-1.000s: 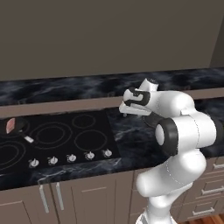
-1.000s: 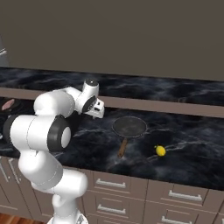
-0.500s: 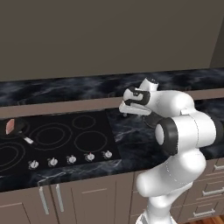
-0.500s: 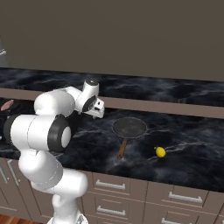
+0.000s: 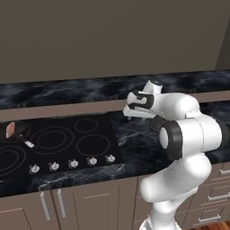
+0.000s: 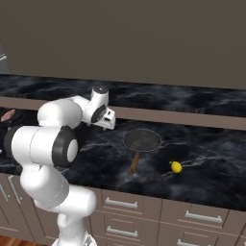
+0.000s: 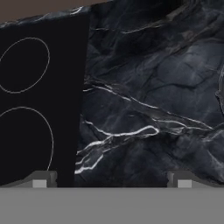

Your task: Place both pans onto different burners. Then place the lemon and the steak on different pans.

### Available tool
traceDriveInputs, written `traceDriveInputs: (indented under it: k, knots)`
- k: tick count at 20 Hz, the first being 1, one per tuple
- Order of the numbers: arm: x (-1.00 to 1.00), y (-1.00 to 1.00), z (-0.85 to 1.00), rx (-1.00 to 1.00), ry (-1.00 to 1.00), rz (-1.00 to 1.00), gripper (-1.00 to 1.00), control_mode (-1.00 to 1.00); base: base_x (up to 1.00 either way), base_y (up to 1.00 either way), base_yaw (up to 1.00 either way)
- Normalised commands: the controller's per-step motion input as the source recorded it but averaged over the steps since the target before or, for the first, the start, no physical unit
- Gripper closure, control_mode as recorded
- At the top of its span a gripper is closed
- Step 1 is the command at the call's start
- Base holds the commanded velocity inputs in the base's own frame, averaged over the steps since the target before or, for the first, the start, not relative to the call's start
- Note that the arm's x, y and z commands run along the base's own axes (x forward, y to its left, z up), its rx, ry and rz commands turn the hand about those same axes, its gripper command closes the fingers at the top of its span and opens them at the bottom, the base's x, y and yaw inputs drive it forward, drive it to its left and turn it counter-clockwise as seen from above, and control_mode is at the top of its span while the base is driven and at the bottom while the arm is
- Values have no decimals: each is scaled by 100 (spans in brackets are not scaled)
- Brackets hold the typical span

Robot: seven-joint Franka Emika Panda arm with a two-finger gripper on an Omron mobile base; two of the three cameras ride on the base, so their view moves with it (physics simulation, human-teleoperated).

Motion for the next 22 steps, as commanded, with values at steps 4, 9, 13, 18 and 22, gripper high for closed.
traceDriveInputs:
  k: [4, 9, 13, 18, 22]
  knots:
    - [0, -40, 0, -16, 0, 0, -100, -100, 0, 0, 0]
    - [1, -47, 0, -19, 0, 0, -100, -100, 0, 0, 0]
    - [0, -50, 0, -12, 0, 0, -100, -100, 0, 0, 0]
    - [0, -48, 0, -5, 0, 0, -100, -100, 0, 0, 0]
    - [-13, -42, -5, -2, 0, 0, -100, -100, 0, 0, 0]
